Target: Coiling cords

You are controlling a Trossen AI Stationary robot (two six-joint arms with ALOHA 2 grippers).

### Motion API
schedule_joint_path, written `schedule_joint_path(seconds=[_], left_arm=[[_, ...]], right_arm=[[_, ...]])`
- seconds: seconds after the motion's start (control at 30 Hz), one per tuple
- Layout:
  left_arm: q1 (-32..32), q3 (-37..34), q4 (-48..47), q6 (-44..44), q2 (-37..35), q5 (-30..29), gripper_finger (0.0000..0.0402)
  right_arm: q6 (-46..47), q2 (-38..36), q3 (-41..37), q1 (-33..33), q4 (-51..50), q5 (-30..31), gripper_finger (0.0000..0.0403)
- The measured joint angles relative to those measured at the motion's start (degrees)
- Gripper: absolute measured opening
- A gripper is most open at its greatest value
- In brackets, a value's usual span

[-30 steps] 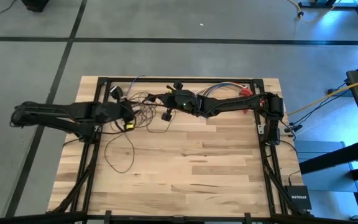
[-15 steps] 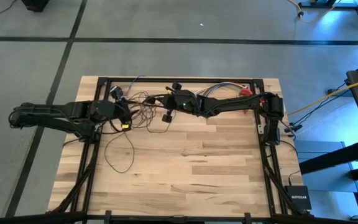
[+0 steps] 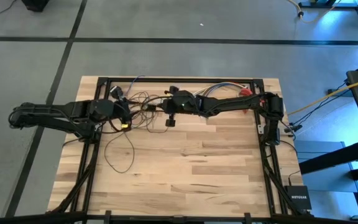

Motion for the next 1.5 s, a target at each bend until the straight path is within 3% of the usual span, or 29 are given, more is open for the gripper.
schedule_joint_path(seconds=[0.17,0.43,0.7,0.97,1.27,1.37,1.5], left_arm=[[1.24,0.00,0.47,-0.13,1.38,7.18,0.0155],[2.75,0.00,0.38,-0.70,5.31,8.79,0.0151],[2.94,0.00,1.47,-0.04,8.49,11.16,0.0100],[2.92,0.00,1.46,0.07,8.66,12.02,0.0007],[2.95,-0.02,1.48,-0.04,8.74,11.66,0.0005],[2.94,-0.04,1.43,0.11,8.74,11.89,0.0003],[2.92,-0.04,1.43,0.13,8.74,11.89,0.0004]], right_arm=[[-1.27,0.00,0.00,0.02,-0.77,-7.87,0.0001],[-3.39,0.00,0.00,1.00,-1.10,-11.16,0.0001],[-5.29,-0.22,-0.02,1.85,-1.53,-10.93,0.0001],[-5.23,-0.23,-0.02,1.77,-0.95,-10.61,0.0005],[-4.69,-0.33,0.01,1.90,-1.49,-5.14,0.0032],[1.10,-0.33,0.04,1.94,-2.27,-5.90,0.0033],[2.09,-1.02,0.04,1.95,-2.97,-7.50,0.0041]])
